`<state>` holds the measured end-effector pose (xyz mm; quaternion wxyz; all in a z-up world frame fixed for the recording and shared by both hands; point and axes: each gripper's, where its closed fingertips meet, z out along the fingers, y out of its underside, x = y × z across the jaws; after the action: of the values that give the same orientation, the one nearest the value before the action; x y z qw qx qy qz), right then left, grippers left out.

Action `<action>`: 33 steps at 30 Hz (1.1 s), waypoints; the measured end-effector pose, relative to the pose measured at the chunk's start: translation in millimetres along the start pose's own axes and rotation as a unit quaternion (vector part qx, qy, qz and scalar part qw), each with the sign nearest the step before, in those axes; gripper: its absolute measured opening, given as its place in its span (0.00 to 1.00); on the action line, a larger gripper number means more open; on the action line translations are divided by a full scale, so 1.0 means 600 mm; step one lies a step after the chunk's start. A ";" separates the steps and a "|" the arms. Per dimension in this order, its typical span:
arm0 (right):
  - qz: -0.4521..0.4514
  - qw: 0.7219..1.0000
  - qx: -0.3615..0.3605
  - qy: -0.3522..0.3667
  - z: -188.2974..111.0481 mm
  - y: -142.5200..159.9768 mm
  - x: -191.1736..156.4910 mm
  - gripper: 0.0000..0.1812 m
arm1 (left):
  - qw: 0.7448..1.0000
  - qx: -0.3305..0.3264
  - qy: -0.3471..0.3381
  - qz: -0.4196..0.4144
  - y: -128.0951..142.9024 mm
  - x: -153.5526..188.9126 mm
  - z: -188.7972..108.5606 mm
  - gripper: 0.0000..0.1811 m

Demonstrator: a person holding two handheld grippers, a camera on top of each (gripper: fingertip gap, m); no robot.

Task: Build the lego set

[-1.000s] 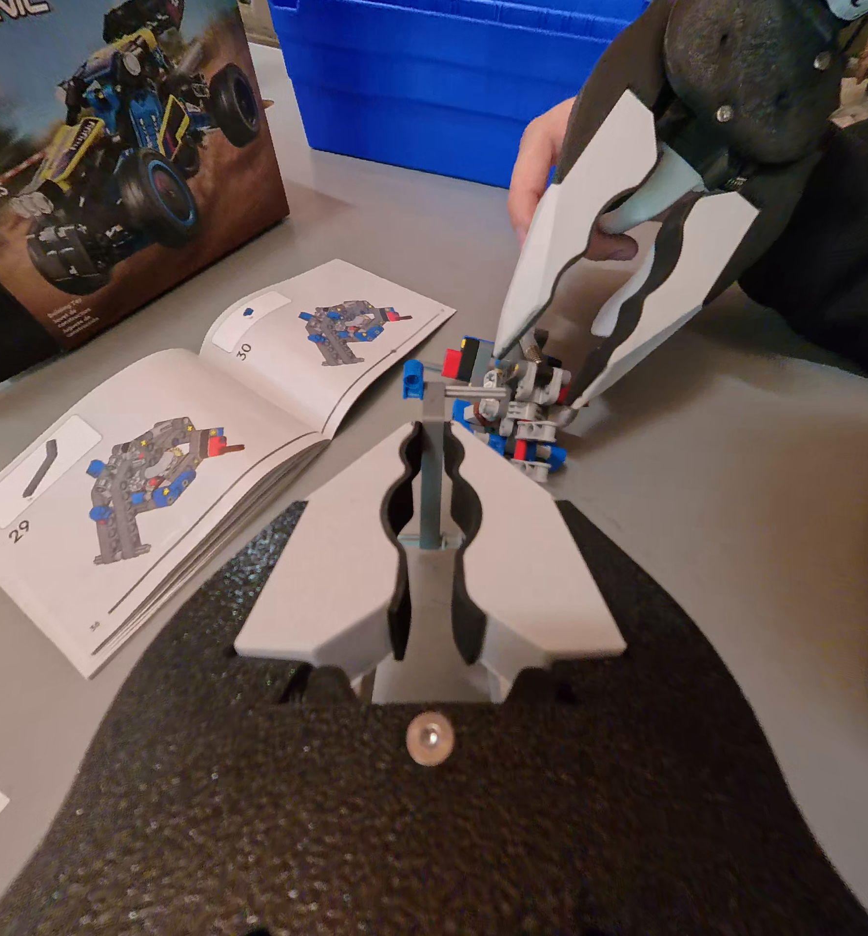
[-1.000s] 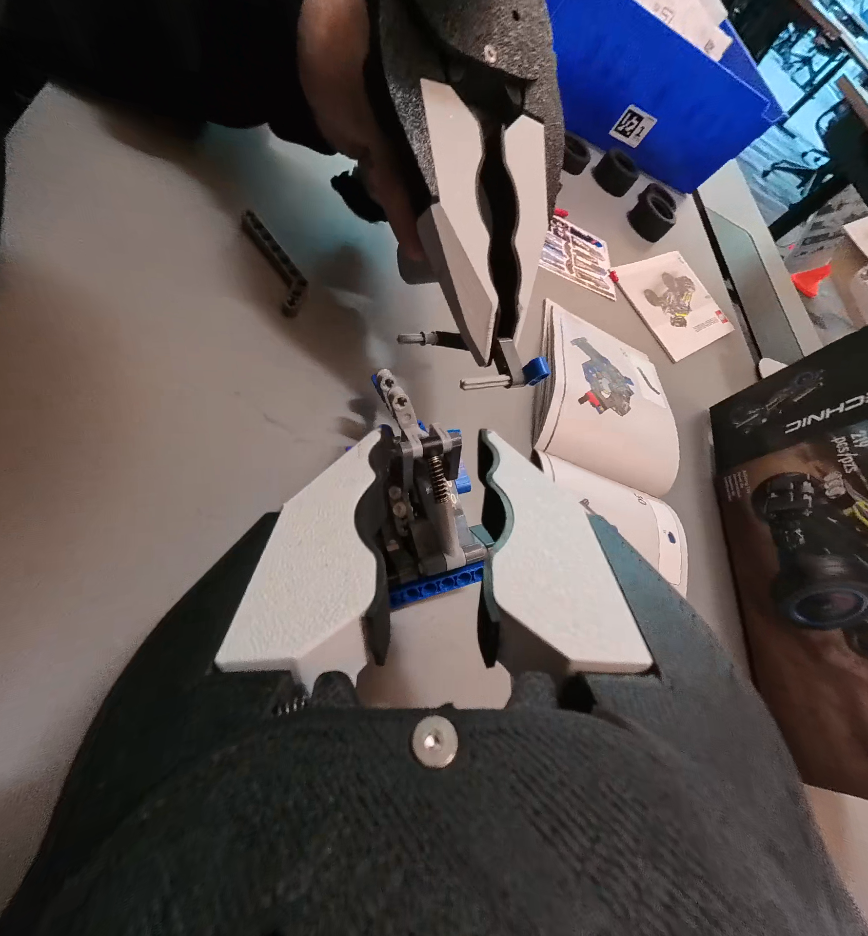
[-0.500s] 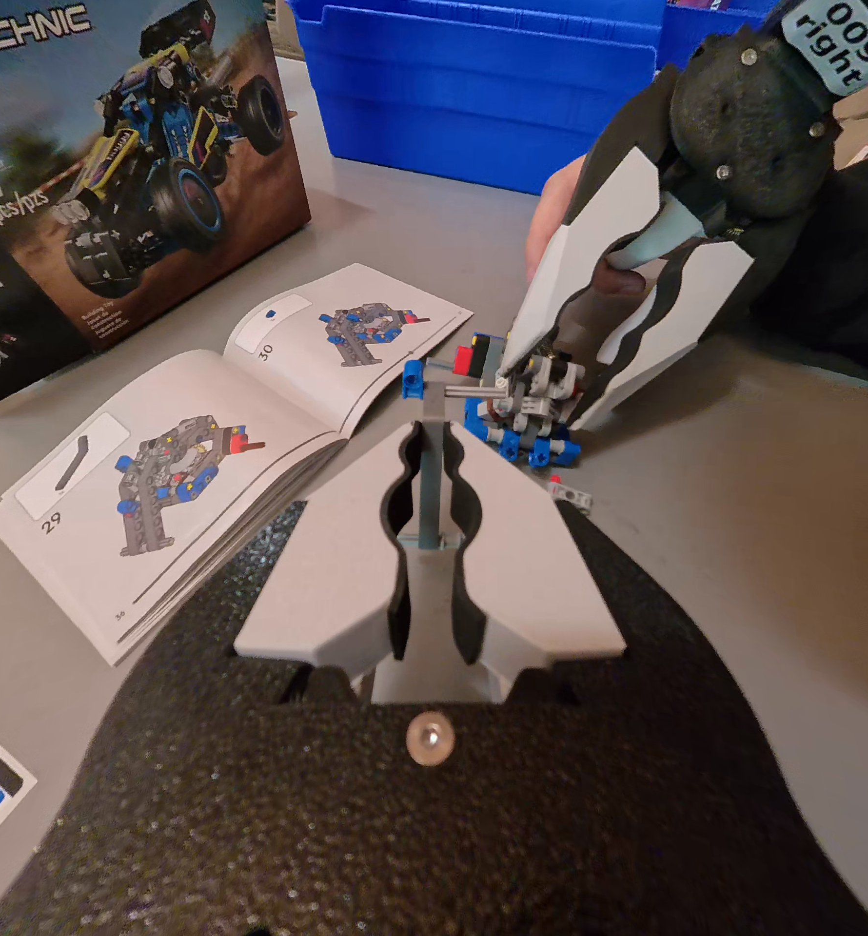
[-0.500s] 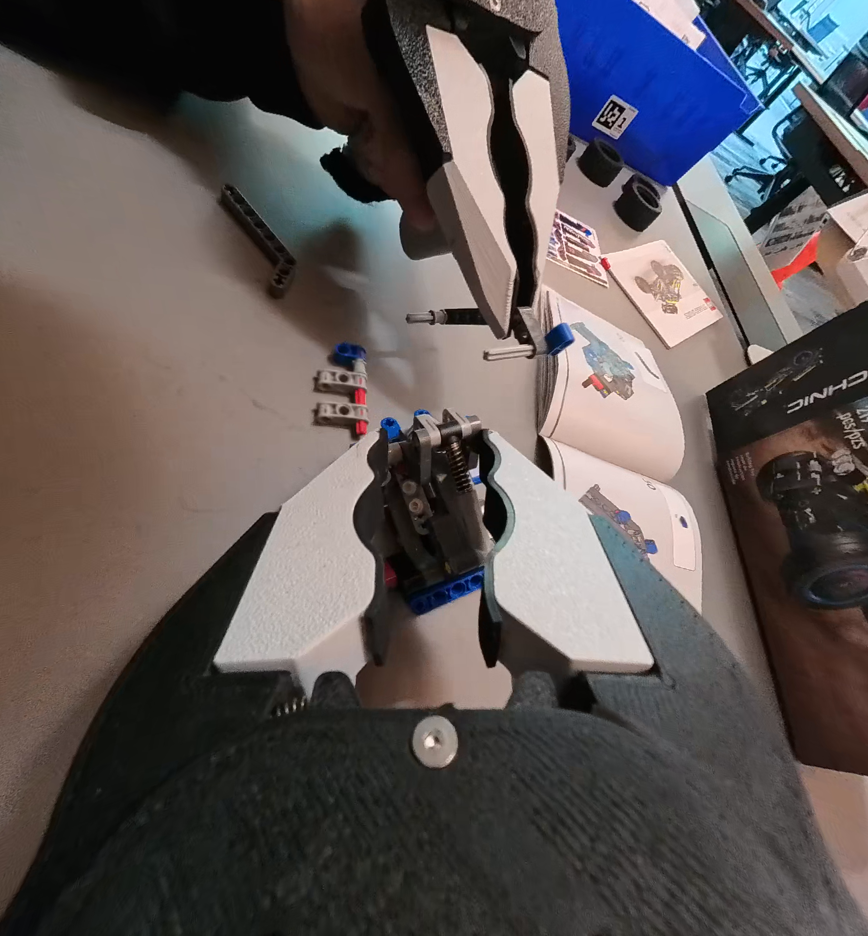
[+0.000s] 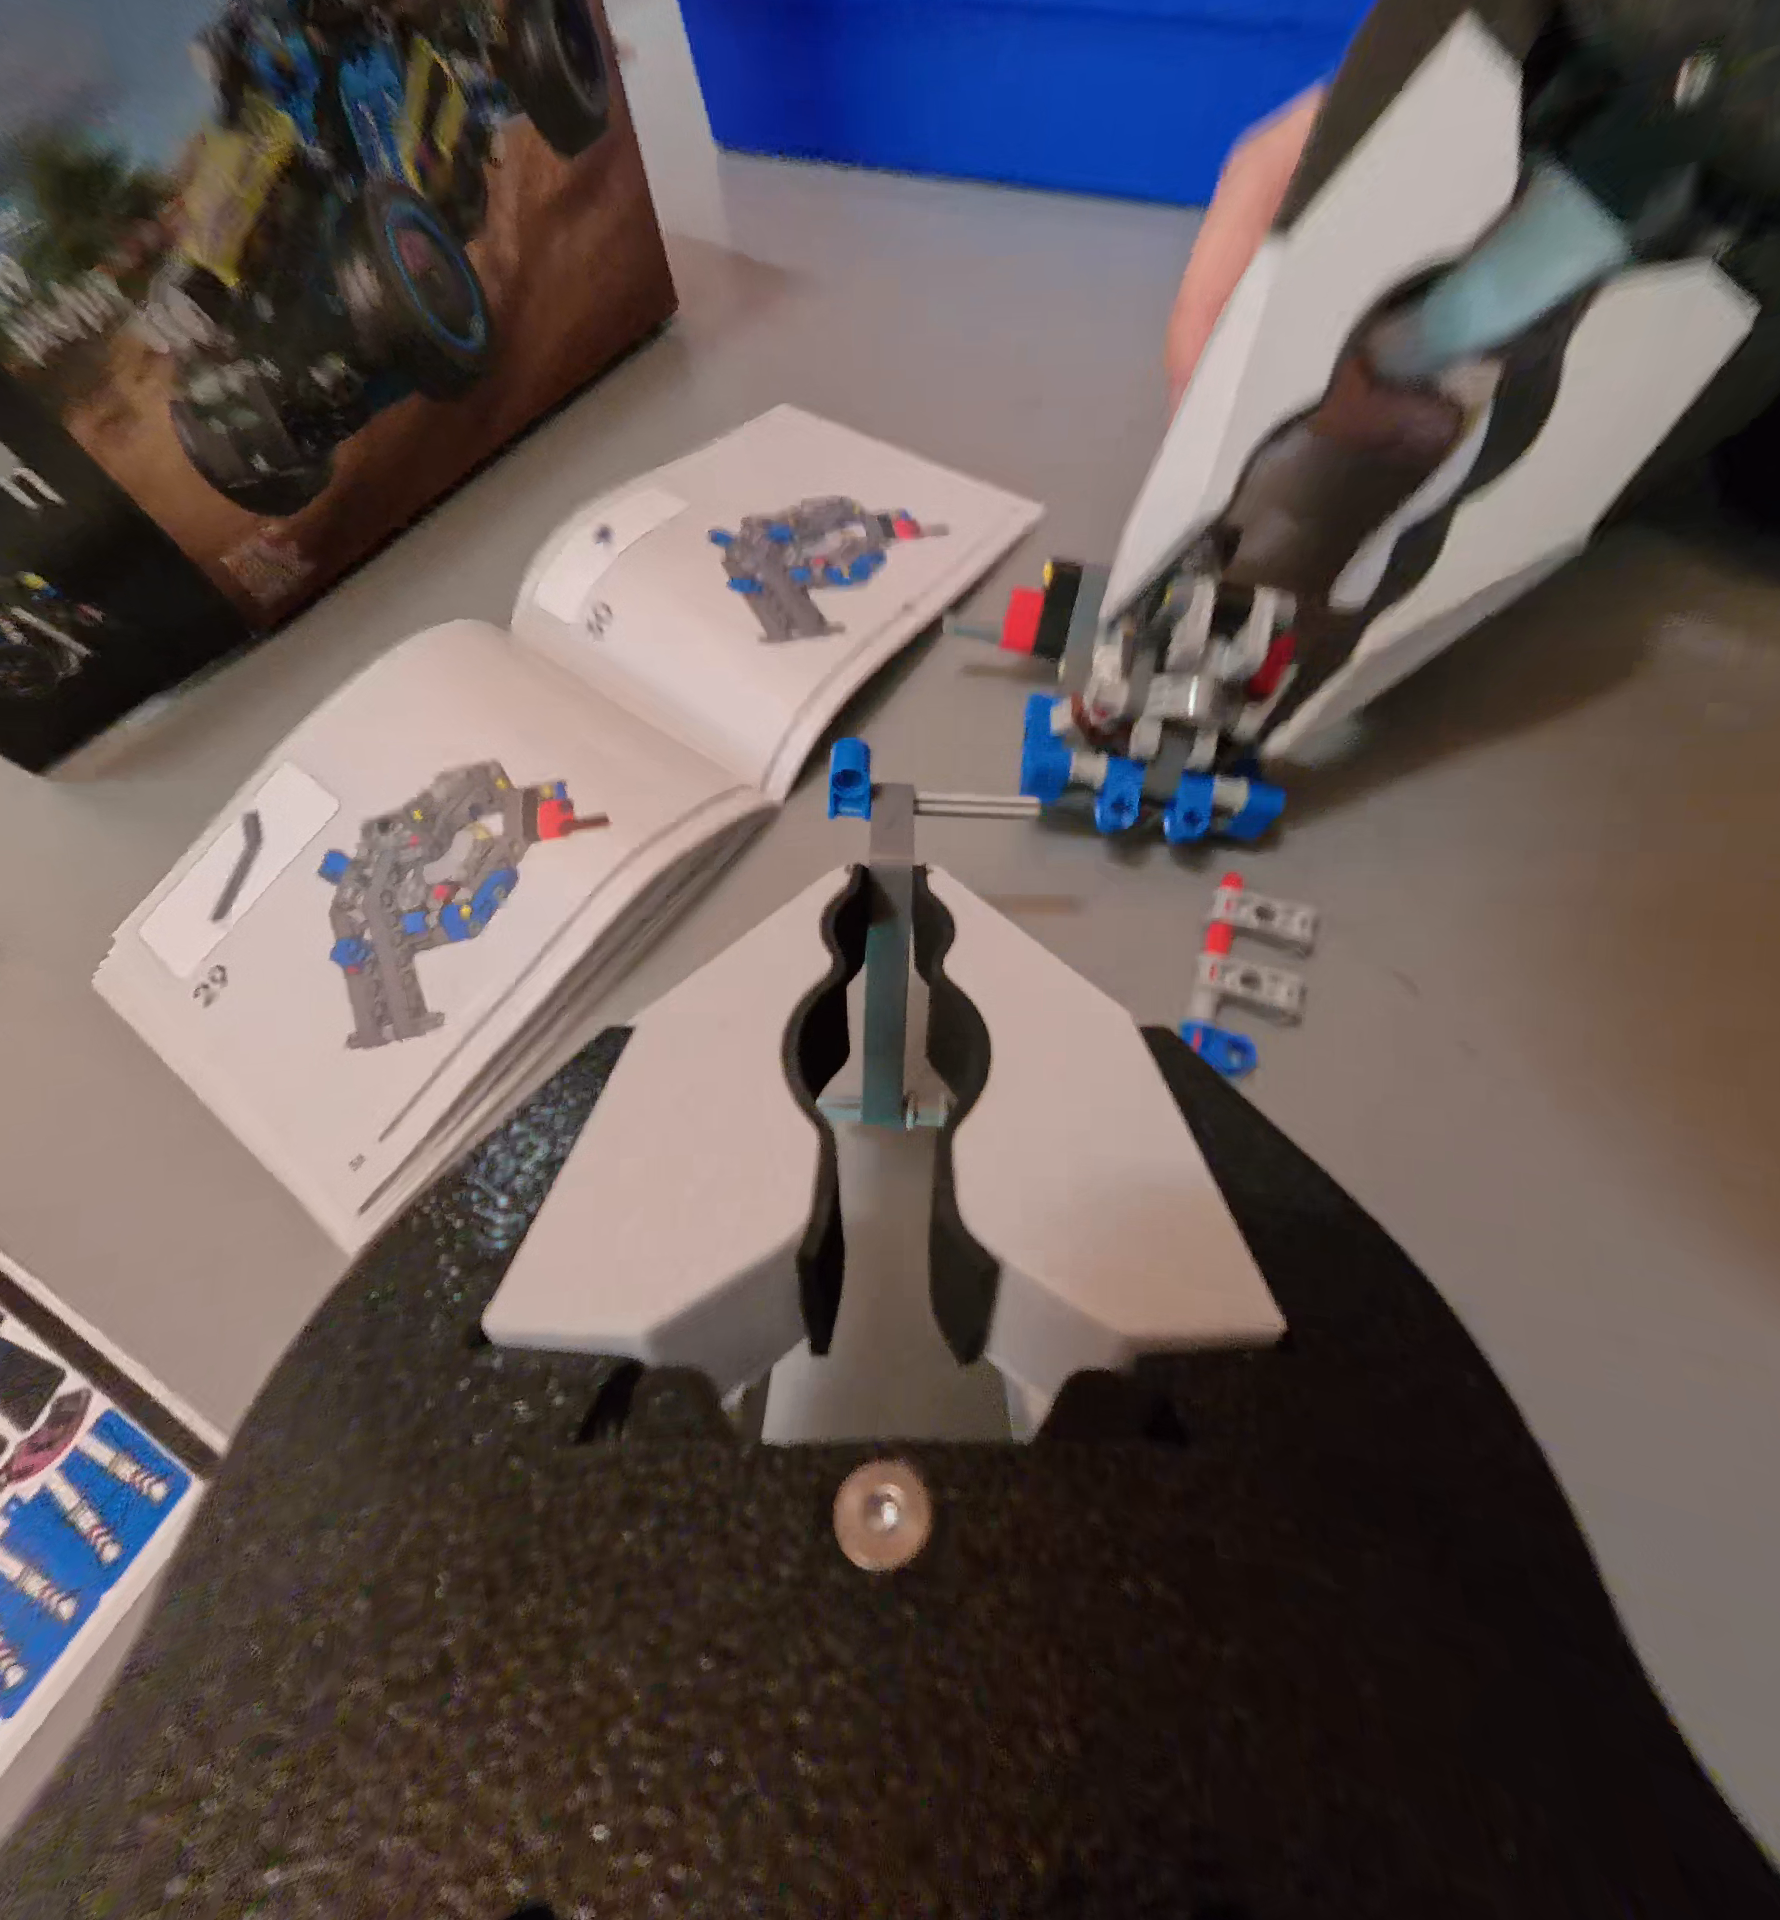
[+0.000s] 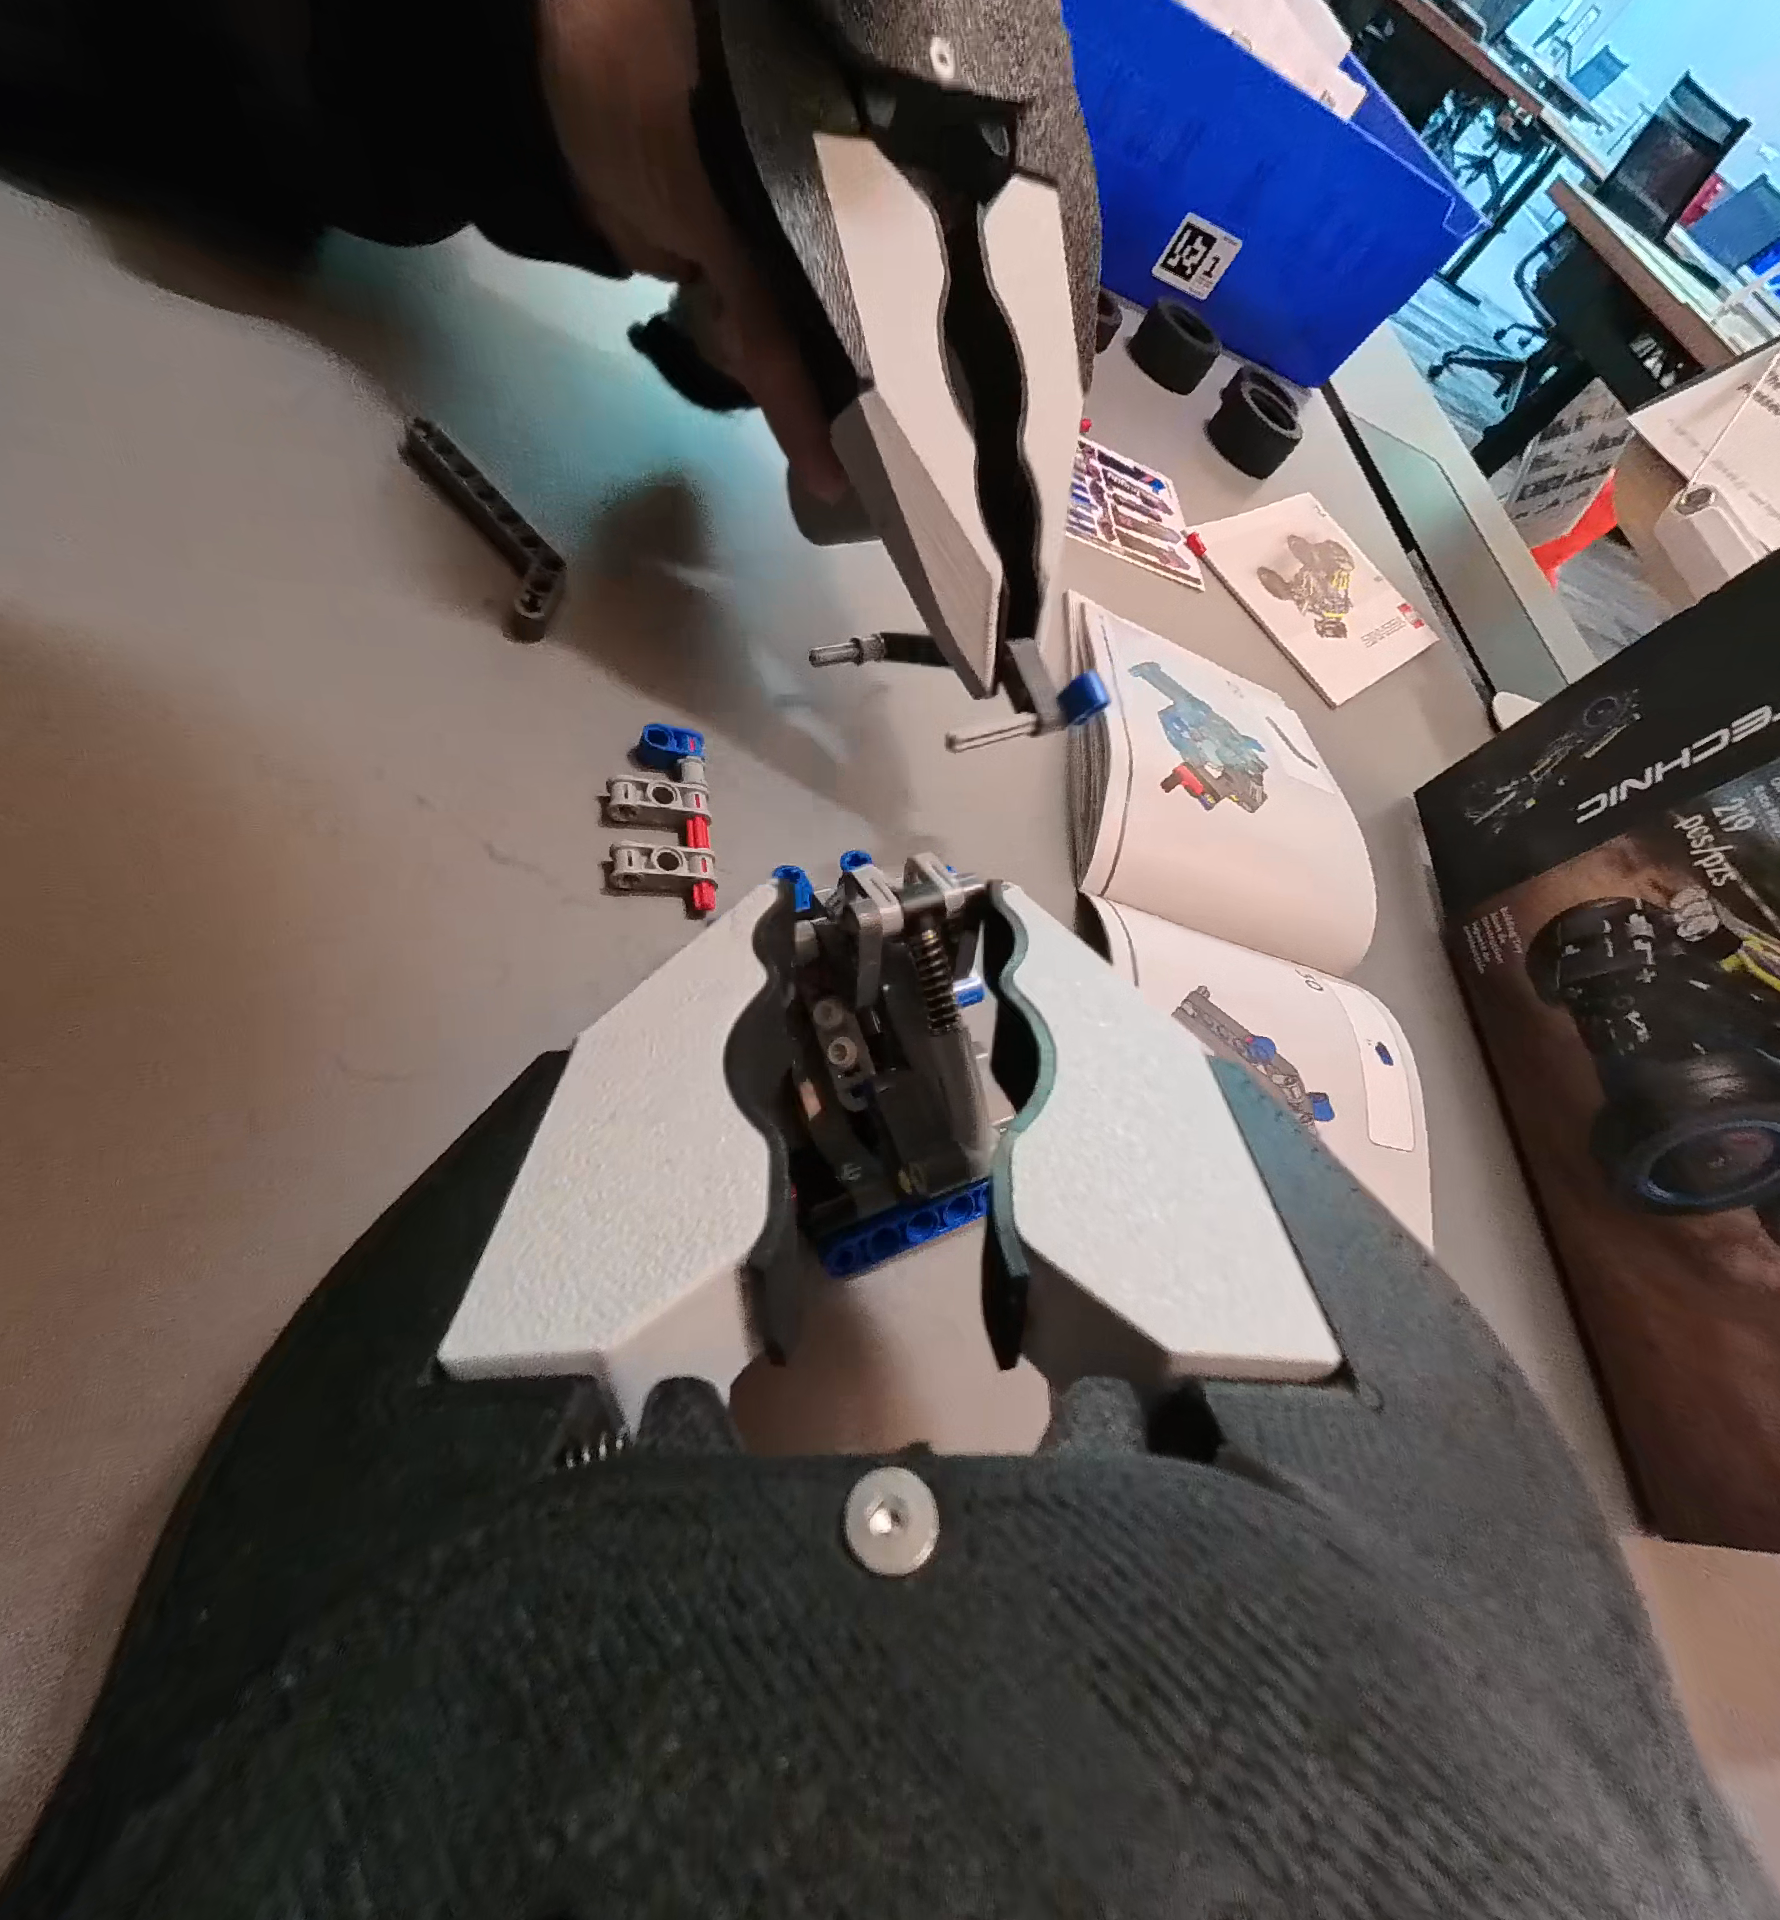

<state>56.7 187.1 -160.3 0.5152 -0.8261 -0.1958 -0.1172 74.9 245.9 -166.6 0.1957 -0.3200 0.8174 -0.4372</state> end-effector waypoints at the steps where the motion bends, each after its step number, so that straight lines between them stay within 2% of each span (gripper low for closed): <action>1: 0.001 1.000 0.010 -0.003 -0.004 -0.004 -0.001 0.19 | 1.000 -0.025 0.017 0.002 0.015 0.003 -0.001 0.02; 4: 0.012 0.999 0.043 -0.009 -0.018 -0.017 0.000 0.21 | 0.997 -0.070 0.039 0.005 0.048 0.001 -0.006 0.02; 9: 0.009 0.999 0.044 -0.001 -0.026 -0.014 0.006 0.20 | 0.996 -0.089 0.015 0.016 0.061 -0.015 -0.008 0.02; 13: -0.002 0.999 0.035 0.016 -0.024 -0.012 0.012 0.19 | 0.996 -0.078 0.003 0.046 0.052 -0.022 -0.024 0.11; 15: -0.005 0.999 0.034 0.028 -0.027 -0.012 0.018 0.18 | 0.995 -0.047 0.031 0.083 0.031 -0.006 -0.040 0.15; 17: -0.005 0.999 0.035 0.042 -0.030 -0.011 0.026 0.18 | 0.984 -0.020 0.100 0.144 0.021 0.040 -0.058 0.15; 19: -0.007 0.998 0.032 0.058 -0.032 -0.010 0.035 0.18 | 0.969 -0.030 0.154 0.193 0.037 0.077 -0.062 0.14; 22: -0.007 0.997 0.049 0.064 -0.035 -0.019 0.037 0.17 | 0.960 -0.066 0.189 0.197 0.062 0.103 -0.043 0.16; 25: -0.001 0.996 0.063 0.055 -0.038 -0.026 0.033 0.17 | 0.960 -0.072 0.193 0.190 0.061 0.115 -0.030 0.16; 33: -0.011 0.998 0.044 0.033 -0.029 -0.018 0.019 0.18 | 0.965 -0.072 0.186 0.172 0.057 0.117 -0.018 0.16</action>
<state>62.6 178.2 -139.7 0.5558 -0.7961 -0.1933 -0.1411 6.0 217.4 -192.4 0.0894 -0.1008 0.9116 -0.3884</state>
